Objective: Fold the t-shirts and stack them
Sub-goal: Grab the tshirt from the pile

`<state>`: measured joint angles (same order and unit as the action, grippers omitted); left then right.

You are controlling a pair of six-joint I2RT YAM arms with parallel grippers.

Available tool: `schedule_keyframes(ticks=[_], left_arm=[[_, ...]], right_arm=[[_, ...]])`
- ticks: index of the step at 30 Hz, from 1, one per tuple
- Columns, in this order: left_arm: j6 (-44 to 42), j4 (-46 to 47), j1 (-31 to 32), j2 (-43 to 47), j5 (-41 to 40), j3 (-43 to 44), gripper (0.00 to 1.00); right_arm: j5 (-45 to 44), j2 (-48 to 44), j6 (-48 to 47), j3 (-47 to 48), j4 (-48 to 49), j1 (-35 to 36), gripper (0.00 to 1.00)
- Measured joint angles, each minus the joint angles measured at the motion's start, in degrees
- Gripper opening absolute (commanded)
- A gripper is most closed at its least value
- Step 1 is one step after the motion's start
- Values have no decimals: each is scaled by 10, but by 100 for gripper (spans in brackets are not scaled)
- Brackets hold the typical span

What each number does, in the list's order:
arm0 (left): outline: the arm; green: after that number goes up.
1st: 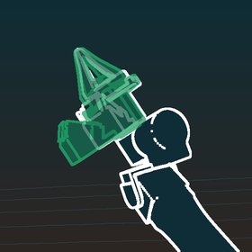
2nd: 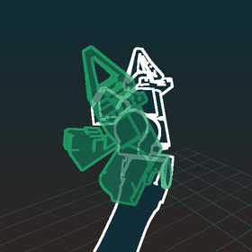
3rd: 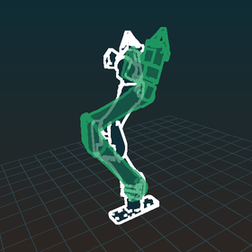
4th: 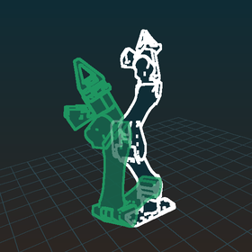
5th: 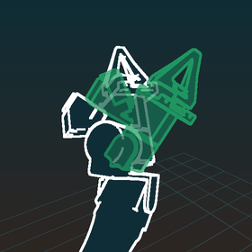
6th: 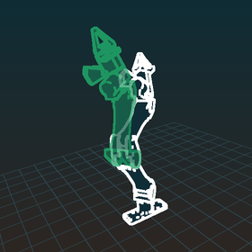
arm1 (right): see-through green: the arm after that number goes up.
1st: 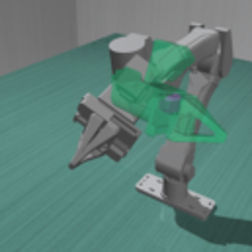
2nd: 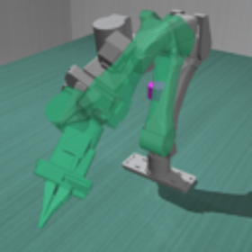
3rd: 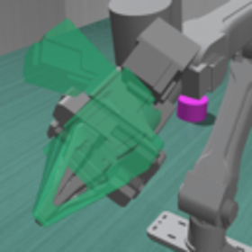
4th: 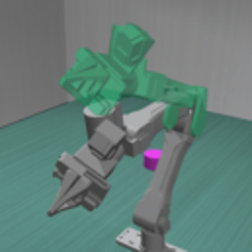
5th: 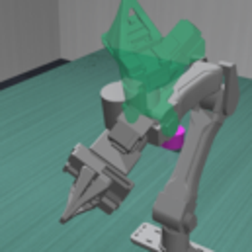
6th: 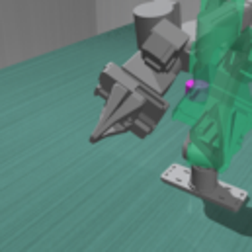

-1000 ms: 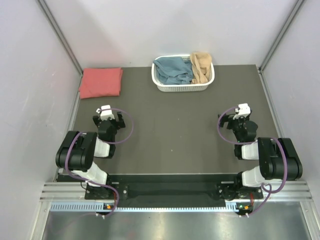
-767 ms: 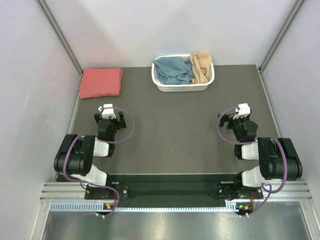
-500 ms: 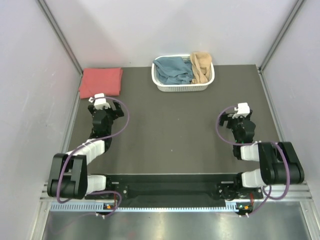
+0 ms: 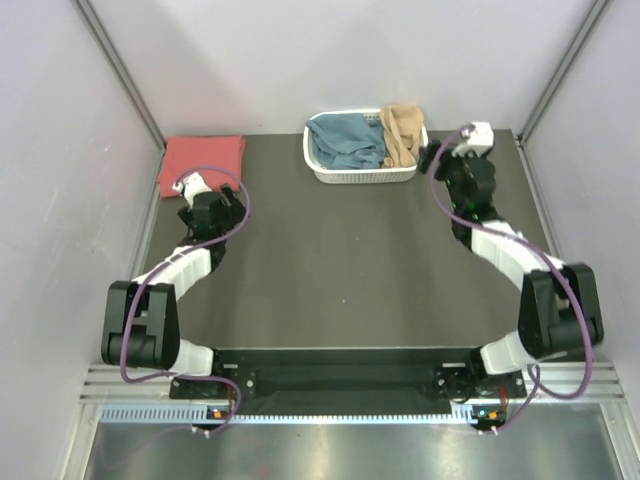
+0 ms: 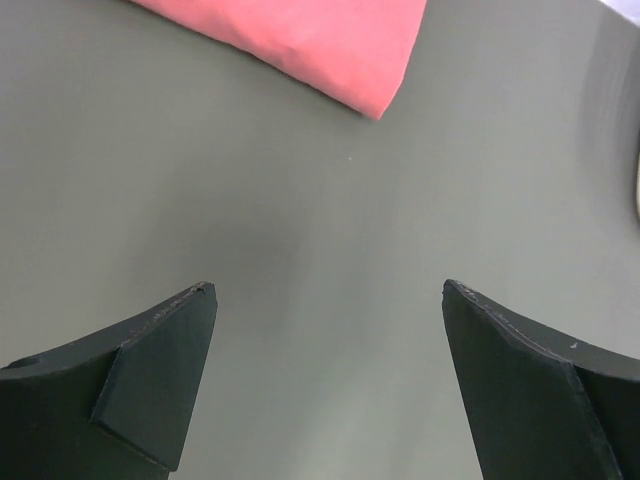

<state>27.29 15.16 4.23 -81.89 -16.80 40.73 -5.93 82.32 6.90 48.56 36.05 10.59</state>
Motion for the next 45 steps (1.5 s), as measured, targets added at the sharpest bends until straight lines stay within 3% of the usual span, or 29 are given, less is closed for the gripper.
schedule_keyframes(ticks=[5,11,17,22,31,34,35,37,38,41,45], left_arm=[[66,-70,0,23,-23,15,99],[151,-204,-31,70,-31,49,99],[179,-255,-111,78,46,59,99],[183,-271,-112,92,107,56,99],[189,-275,-103,135,209,29,86],[187,-281,-85,156,232,28,81],[185,-284,-76,163,239,28,81],[180,-292,-61,176,251,28,79],[177,-297,-54,181,256,28,79],[170,-315,-45,195,269,28,77],[156,-350,-31,204,275,43,76]], right_arm=[[-25,143,39,228,-136,47,100],[103,168,38,274,-214,58,100],[119,245,52,376,-263,43,99],[93,340,37,492,-311,42,83],[44,491,21,663,-408,38,78],[33,535,21,709,-427,37,68],[31,544,22,714,-432,37,59],[29,556,24,717,-441,36,50],[27,563,25,722,-445,36,31],[21,584,31,752,-461,35,0],[8,608,40,828,-482,34,0]])
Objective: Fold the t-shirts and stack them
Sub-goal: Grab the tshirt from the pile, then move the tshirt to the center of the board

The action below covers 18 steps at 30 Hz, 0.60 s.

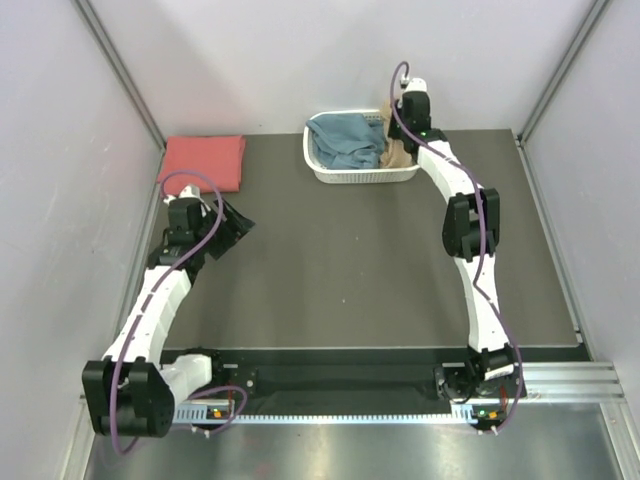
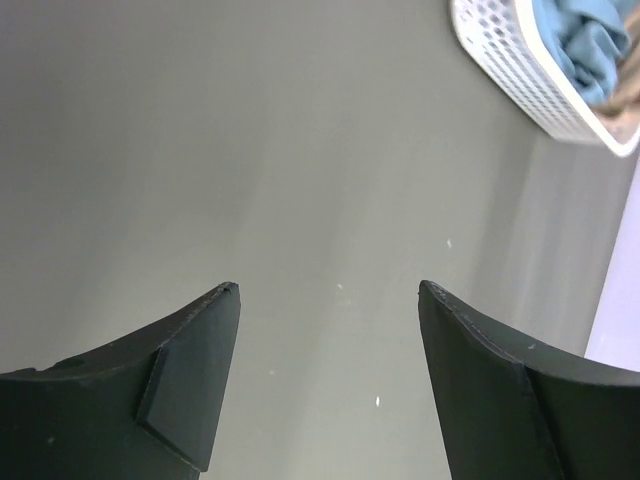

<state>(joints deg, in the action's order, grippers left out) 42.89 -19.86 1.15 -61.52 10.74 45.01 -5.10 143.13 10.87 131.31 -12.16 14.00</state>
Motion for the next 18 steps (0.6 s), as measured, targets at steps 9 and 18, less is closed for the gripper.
schedule_keyframes(ticks=[9,18], left_arm=[[-25,-21,24,17,7,37,75],[-31,-28,32,13,7,42,75]], right_arm=[[-29,-70,21,51,85,0,0],[-42,-274,15,66,166,9,0]])
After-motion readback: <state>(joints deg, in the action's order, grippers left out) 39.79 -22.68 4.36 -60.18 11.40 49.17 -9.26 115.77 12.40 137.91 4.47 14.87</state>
